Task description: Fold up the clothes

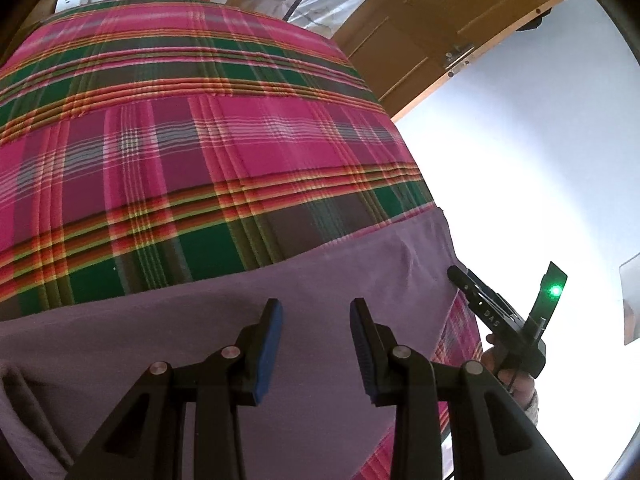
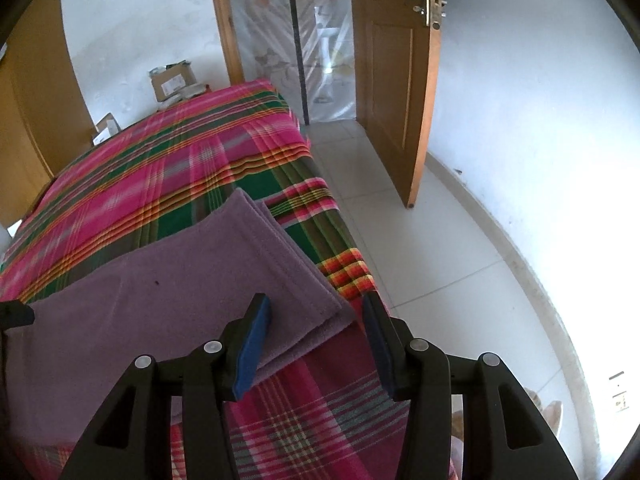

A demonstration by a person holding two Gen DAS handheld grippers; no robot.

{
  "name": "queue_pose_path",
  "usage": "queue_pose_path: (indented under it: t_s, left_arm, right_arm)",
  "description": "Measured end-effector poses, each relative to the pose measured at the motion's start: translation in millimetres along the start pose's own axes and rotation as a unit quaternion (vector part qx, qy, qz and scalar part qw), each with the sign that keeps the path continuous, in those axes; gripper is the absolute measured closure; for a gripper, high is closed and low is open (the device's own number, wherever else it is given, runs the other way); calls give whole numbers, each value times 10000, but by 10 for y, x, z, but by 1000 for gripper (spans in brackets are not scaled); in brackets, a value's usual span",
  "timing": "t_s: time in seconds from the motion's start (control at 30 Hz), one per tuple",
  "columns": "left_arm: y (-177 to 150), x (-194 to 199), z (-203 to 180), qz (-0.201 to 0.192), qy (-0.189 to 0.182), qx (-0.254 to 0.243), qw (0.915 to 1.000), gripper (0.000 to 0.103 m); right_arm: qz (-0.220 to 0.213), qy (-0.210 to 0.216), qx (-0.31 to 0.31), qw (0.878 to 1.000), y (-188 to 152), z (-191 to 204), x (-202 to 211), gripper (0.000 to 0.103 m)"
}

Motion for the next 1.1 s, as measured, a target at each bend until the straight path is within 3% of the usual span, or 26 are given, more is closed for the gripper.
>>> queue_pose_path:
  t_s: [0.23,0.6,0.7,1.1]
  left_arm:
    - [-58,-2,-90,48,-93,-58,9999,68]
    - [-179,-87,-243,225,-318,-27,9992,68]
    - [-212,-116,-273,265,-230,-86,9993,68]
    - [-255,-290,-496,455,-650,75,9968,68]
  right_arm:
    - [-40,216,60,9997,-5,124,22,89]
    - [-502,510,285,9970,50,296,221,92]
    - [-702,572,391,9951,103,375,320,92]
    - [-1392,948,1033,9803,239,825,715,92]
Point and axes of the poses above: each gripper's, at about its wrist camera, not at the fingertips, and x roughly against the way its jaws point, z to its left, y to its top, the point moved 7 cm from there along -x, roughly the way its jaws point, and after that the axes turned 13 degrees about -z, right-handed, at the moved point
